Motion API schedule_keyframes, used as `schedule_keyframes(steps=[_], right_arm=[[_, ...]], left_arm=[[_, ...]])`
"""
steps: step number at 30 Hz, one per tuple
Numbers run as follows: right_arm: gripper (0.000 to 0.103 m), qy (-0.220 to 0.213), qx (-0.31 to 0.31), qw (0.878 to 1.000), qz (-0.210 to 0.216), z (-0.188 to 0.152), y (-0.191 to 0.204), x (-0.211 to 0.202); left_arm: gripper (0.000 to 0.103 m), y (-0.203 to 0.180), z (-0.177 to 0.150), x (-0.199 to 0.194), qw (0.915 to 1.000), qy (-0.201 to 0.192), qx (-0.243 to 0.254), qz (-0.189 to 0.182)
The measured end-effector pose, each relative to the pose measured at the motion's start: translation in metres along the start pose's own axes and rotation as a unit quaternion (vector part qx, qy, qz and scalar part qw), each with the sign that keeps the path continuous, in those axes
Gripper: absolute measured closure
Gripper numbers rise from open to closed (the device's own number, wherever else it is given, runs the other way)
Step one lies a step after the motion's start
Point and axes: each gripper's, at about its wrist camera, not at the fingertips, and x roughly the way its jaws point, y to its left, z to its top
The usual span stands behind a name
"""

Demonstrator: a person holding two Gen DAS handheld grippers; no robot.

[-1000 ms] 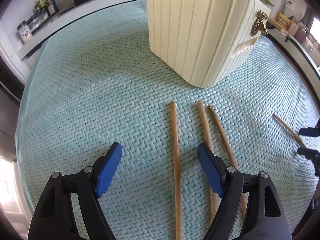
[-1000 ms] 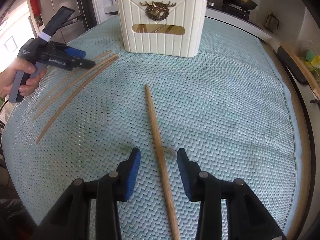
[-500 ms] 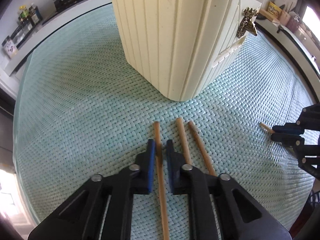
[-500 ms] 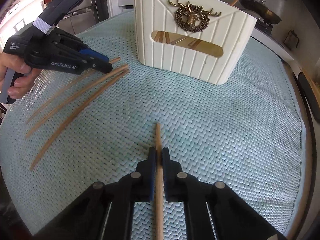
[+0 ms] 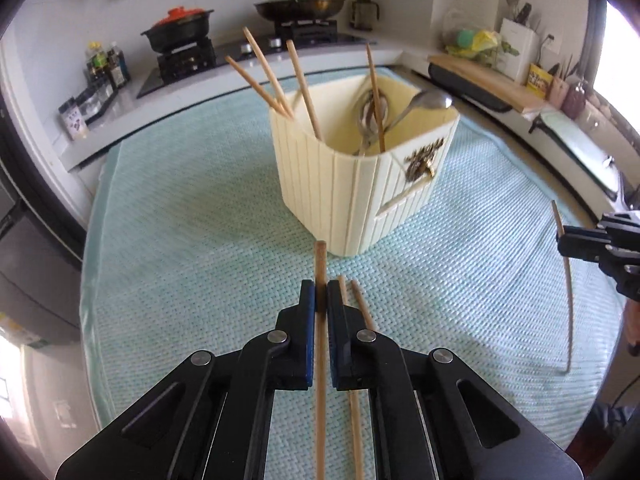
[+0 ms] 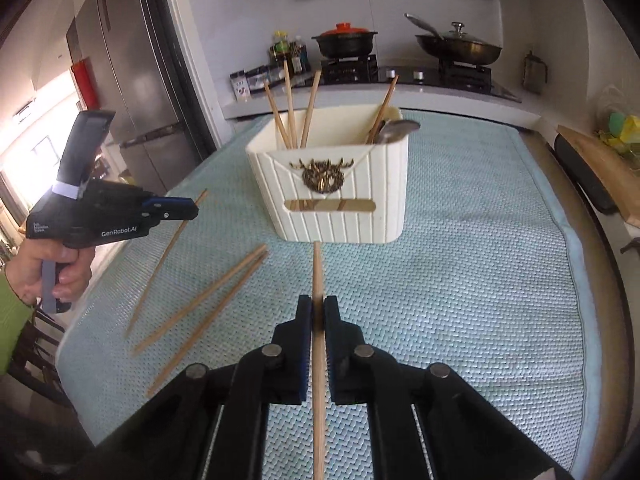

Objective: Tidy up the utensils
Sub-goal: 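Lift both held chopsticks and carry them above the cream holder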

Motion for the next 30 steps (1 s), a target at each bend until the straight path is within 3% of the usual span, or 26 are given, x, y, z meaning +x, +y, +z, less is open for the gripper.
schedule_keyframes(steps=[7,15,23,30], right_arm=[[0.097,-0.075,0.003,0.997,0.015,-0.001,0.007,-0.068],[0.097,-0.129,-0.008,0.992,0.011,-0.006,0.021,-0.118],[0.097,-0.165,-0.02,0.986,0.002,-0.009,0.034,-0.144],[0.097,-0.167,-0.022,0.986,0.004,-0.012,0.039,-0.149]], left_arm=[[0.099,-0.018,-0.01,-0.088,0.995,-0.097,-0.02,-0.013],[0.099,-0.041,-0.027,-0.161,0.9842,-0.172,-0.035,-0.027],[0.099,-0.061,-0.034,-0.179,0.9778,-0.201,-0.05,-0.031],[0.099,-0.068,-0.037,-0.174,0.9791,-0.193,-0.062,-0.015]])
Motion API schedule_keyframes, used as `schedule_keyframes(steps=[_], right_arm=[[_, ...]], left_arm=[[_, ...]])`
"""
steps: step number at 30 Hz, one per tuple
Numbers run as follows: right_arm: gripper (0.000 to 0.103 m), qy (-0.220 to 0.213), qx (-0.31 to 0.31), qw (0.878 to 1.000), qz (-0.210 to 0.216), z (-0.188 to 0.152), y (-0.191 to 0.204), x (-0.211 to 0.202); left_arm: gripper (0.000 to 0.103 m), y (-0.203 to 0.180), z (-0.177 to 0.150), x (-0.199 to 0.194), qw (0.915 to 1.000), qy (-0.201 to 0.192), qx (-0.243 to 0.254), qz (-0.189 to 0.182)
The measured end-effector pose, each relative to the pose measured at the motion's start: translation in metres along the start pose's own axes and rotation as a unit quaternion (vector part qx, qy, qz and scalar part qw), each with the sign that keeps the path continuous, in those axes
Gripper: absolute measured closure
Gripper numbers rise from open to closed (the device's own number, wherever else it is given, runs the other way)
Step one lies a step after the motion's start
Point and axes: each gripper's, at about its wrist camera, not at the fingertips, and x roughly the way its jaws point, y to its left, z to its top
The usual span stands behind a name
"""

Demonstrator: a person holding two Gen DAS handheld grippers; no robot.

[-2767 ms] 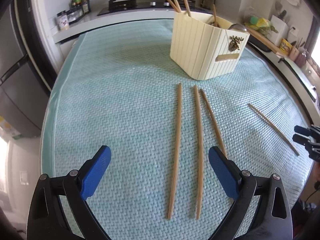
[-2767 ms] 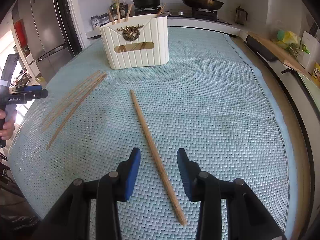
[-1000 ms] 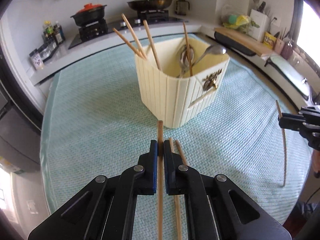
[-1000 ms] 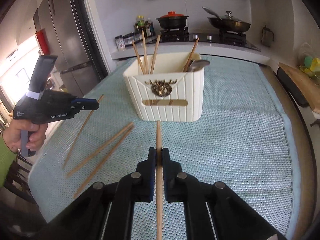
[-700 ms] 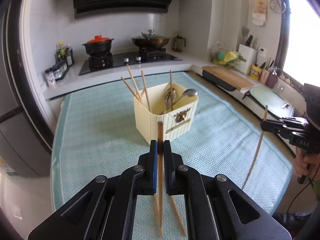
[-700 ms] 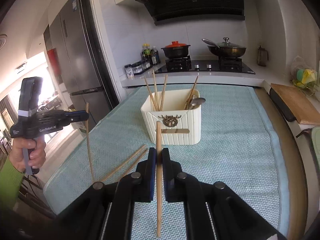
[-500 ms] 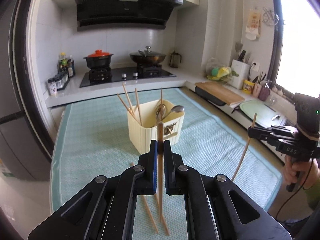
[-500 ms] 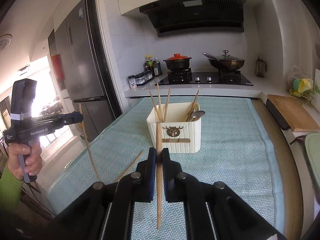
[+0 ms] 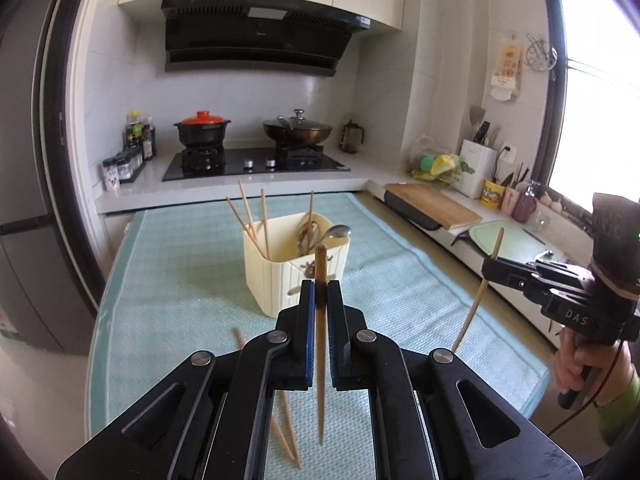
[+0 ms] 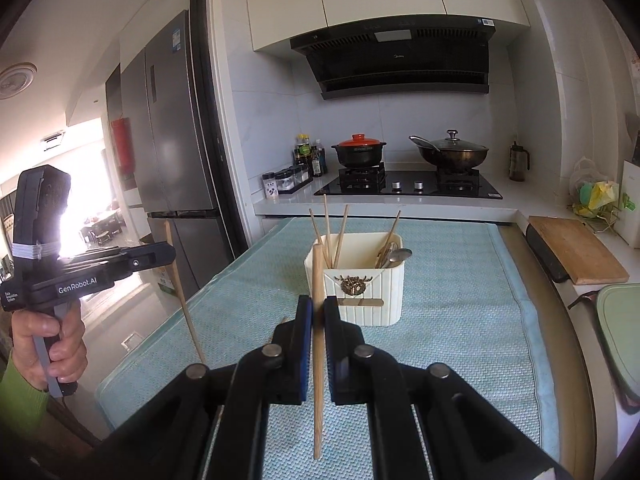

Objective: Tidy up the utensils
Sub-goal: 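Lift both held chopsticks and carry them above the cream holder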

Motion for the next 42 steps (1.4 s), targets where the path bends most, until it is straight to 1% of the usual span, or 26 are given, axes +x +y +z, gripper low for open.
schedule_keyframes(steps=[11,16,21,26,31,34,38,42], right_arm=[[0.097,0.01,0.002,1.0,-0.002,-0.004,0.001,0.002],[0.097,0.018,0.004,1.0,-0.004,-0.007,0.001,0.006],[0.097,0.017,0.005,1.0,-0.006,-0.007,0.0,0.005],[0.097,0.006,0.007,1.0,-0.01,-0.002,-0.003,0.002],[0.097,-0.009,0.01,1.0,-0.016,0.01,-0.007,0.005],[0.097,-0.022,0.001,1.0,-0.02,0.023,-0.008,0.008],[0.097,-0.041,-0.026,0.998,-0.027,0.052,-0.007,0.02],[0.097,-0.071,-0.042,0.996,-0.032,0.093,-0.008,0.035]], left_arm=[[0.099,0.004,-0.008,0.011,0.9997,0.017,-0.006,0.018],[0.099,0.004,-0.01,0.013,0.9996,0.022,-0.007,0.018],[0.099,0.004,-0.009,0.009,0.9997,0.016,-0.012,0.014],[0.099,0.004,0.0,0.002,0.9998,0.002,-0.016,0.008],[0.1,0.005,0.016,-0.002,0.9996,-0.021,-0.019,0.009],[0.1,0.008,0.033,-0.002,0.999,-0.04,-0.017,0.014],[0.1,0.015,0.066,0.005,0.9973,-0.069,-0.012,0.023],[0.1,0.026,0.106,0.018,0.9941,-0.103,-0.021,0.026]])
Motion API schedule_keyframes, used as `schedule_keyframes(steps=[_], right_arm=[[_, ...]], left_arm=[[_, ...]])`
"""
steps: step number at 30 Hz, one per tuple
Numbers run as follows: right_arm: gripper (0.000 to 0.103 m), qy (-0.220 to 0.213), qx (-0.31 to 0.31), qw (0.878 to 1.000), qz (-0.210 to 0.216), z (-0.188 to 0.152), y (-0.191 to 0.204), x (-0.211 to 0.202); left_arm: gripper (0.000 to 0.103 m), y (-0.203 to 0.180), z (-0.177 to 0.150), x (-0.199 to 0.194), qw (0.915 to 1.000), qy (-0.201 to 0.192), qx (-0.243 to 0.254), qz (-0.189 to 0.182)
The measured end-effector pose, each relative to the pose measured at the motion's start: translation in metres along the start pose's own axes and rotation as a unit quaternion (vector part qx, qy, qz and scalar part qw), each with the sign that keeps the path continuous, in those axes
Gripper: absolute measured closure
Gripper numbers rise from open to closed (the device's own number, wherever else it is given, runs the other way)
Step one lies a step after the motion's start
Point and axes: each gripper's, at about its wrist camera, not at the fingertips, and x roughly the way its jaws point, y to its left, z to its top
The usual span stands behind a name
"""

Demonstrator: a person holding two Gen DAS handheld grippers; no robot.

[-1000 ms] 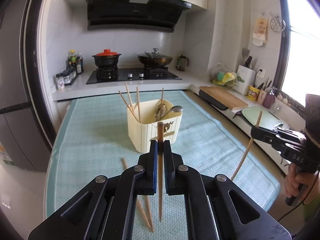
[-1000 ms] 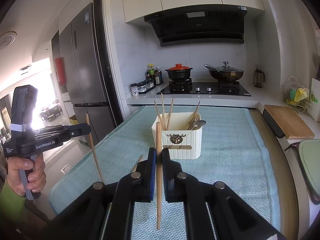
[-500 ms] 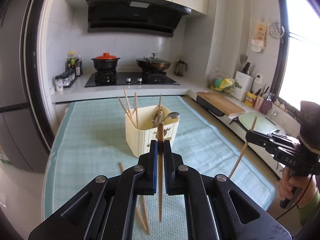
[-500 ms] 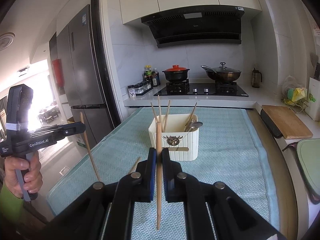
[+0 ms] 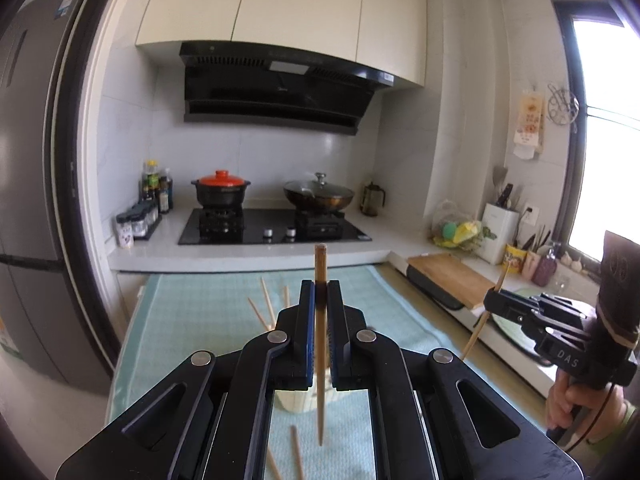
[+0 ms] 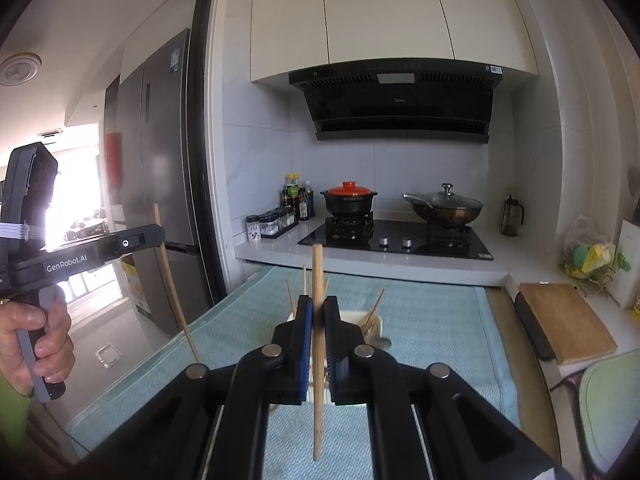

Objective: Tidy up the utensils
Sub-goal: 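Lift both held chopsticks and carry them above the cream holder, then open both grippers over the holder, dropping both chopsticks inside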

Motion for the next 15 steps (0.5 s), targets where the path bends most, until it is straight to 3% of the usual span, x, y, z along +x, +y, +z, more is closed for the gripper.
schedule_keyframes(steps=[5,9,15], right_arm=[[0.097,-0.046,-0.003,0.999,-0.009,0.042,-0.006,0.031],[0.097,-0.069,-0.009,0.998,-0.005,0.057,-0.008,0.064],[0.097,-0.018,-0.009,1.0,0.005,0.046,-0.016,0.142]], left_arm=[[0.1,0.008,0.037,0.038,0.9994,-0.031,-0.014,0.009],[0.1,0.014,0.044,0.081,0.9992,-0.027,-0.027,0.015],[0.1,0.028,0.022,0.149,0.9979,0.019,-0.057,0.025]])
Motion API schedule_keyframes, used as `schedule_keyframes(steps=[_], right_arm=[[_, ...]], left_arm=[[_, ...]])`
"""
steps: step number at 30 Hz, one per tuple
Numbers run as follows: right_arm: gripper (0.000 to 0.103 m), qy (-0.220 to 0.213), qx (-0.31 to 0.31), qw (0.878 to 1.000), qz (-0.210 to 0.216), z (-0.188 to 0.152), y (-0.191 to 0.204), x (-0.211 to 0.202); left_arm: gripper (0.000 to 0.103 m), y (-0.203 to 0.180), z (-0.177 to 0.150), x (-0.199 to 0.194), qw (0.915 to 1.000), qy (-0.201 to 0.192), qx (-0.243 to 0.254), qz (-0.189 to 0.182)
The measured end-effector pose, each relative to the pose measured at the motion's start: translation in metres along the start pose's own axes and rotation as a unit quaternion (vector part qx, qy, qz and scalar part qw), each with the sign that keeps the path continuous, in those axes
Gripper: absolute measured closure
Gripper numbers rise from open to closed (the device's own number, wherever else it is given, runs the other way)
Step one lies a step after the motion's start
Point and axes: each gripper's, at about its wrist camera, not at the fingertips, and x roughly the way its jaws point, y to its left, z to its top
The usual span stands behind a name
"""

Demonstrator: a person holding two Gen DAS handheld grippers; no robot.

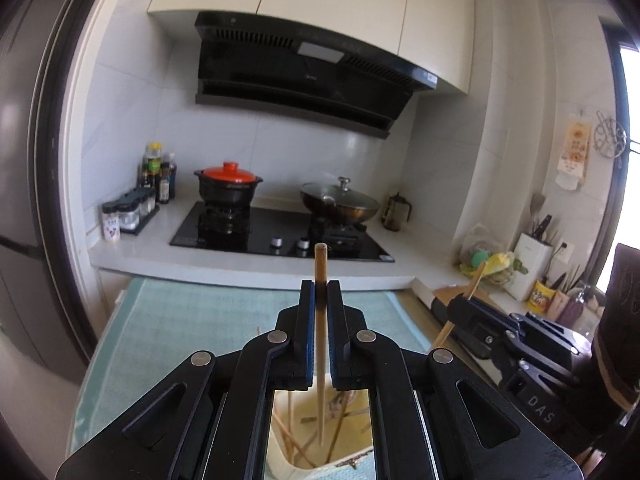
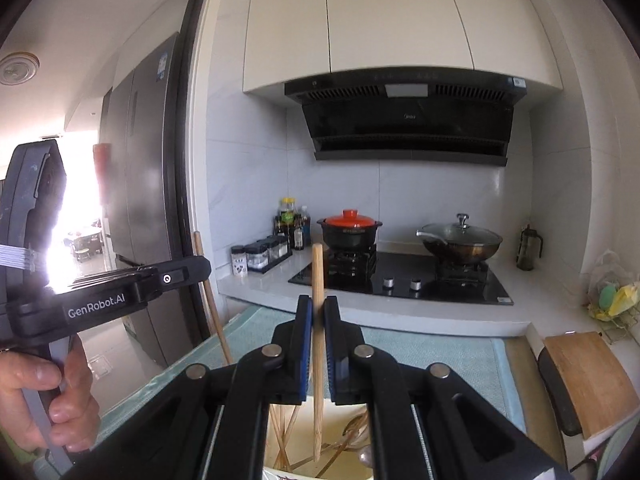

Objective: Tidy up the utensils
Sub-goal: 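Open both grippers over the holder, dropping both chopsticks inside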

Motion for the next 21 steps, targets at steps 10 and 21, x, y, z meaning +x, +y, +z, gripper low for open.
schedule_keyframes(steps=[10,21], right_arm=[[0.095,0.15,0.072,0.986,0.015,-0.062,-0.034,0.112],[0.043,0.09,0.039,0.995,0.01,-0.031,-0.028,0.047]], left_arm=[[0.098,0.004,-0.053,0.091,0.9946,0.102,-0.004,0.02],[0.029,0.027,-0.046,0.016,0.993,0.104,0.01,0.055]])
